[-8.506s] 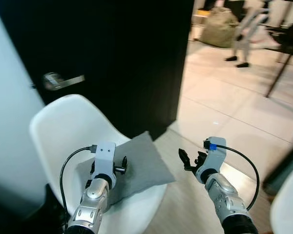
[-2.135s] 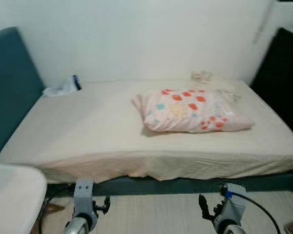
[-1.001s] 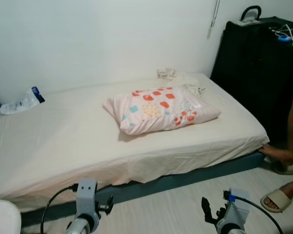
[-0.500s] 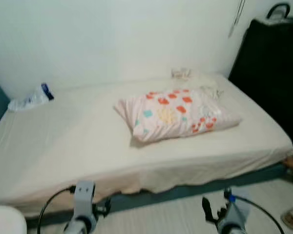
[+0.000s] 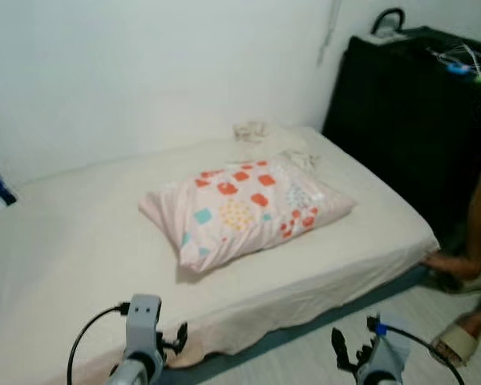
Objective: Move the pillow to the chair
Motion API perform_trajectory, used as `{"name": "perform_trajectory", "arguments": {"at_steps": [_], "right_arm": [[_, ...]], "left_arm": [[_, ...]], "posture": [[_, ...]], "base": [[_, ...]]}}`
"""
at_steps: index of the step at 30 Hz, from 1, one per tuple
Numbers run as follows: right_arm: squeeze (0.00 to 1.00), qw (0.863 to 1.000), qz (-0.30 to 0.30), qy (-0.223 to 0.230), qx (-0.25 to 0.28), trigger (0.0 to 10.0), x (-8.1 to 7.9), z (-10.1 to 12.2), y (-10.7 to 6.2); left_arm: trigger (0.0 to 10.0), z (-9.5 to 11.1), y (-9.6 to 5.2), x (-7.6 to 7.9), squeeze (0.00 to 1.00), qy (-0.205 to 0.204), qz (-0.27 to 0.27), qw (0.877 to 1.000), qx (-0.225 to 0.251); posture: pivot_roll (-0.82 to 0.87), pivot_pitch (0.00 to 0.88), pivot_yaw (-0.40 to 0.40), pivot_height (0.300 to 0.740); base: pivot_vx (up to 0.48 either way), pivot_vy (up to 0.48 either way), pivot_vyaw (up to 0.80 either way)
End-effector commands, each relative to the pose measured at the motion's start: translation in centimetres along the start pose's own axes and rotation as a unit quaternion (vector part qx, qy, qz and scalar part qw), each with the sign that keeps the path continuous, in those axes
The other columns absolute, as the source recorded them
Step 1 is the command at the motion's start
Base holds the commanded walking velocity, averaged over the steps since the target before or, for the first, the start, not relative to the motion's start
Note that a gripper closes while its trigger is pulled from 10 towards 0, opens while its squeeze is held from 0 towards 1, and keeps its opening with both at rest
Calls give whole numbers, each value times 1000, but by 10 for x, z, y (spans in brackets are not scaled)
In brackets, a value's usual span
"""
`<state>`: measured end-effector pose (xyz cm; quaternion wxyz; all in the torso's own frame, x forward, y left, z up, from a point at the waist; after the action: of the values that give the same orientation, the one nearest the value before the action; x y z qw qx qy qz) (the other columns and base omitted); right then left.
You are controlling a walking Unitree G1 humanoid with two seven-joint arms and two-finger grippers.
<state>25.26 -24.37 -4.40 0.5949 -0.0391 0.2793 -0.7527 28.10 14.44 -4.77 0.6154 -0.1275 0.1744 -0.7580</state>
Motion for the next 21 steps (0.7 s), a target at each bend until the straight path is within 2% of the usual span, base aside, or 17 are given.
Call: {"name": "perform_trajectory", "arguments": {"at_steps": [1, 18, 21], "right_arm": [[0, 1000, 2, 0, 2, 10000, -2, 1, 1], [0, 1000, 1, -5, 0, 10000, -2, 2, 2], [0, 1000, 1, -6, -2, 10000, -2, 2, 2]], "left_arm": [[10000, -5, -1, 1, 0, -1, -3, 1000, -9], [10000, -5, 0, 2, 0, -6, -6, 1000, -10], [10000, -5, 1, 2, 0, -12, -3, 1000, -13]], "posture": [[-137, 54, 54, 740], [-143, 51, 57, 740], [-144, 52, 57, 740]], "base": [[304, 0, 0], [283, 0, 0], [0, 0, -735]]}}
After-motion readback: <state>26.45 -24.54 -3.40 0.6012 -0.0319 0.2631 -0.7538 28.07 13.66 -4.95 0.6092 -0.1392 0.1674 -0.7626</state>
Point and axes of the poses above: a point about 5 cm out from each wrist's last joint towards the gripper, its own y axis pointing out of the wrist towards the gripper, its own z axis along the axis of the wrist's last joint, x = y × z, the point moved 6 cm from there along y, pointing out of the wrist towards the gripper, and after that the axes turned 10 degrees about y, right-handed, at the moved point
